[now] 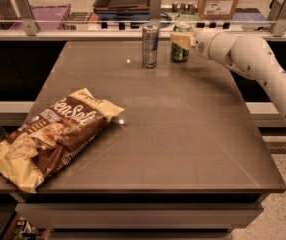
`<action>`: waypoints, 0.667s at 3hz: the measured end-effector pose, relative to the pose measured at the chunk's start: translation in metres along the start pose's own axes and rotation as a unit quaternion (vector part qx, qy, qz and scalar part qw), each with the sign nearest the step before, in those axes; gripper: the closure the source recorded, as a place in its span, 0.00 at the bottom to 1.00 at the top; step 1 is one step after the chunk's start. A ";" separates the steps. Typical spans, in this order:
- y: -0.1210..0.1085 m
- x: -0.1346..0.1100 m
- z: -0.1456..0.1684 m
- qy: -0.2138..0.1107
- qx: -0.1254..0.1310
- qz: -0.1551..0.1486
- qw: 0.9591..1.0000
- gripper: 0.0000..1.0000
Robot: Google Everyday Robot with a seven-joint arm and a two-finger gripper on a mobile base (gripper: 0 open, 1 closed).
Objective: Move green can near brown chip bag
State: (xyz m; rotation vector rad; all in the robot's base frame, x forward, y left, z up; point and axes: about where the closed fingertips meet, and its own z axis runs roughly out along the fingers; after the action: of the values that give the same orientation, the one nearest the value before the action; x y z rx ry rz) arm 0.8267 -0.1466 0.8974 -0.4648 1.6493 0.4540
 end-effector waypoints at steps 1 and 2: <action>0.002 0.000 0.002 0.000 -0.002 0.000 1.000 1.00; 0.002 0.000 0.002 0.000 -0.002 0.000 1.000 1.00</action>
Offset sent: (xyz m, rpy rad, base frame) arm 0.0003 0.0026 -0.0006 0.0004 0.0008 0.0033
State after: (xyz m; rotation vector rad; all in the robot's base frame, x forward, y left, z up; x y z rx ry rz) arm 0.8270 -0.1439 0.8967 -0.4674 1.6494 0.4573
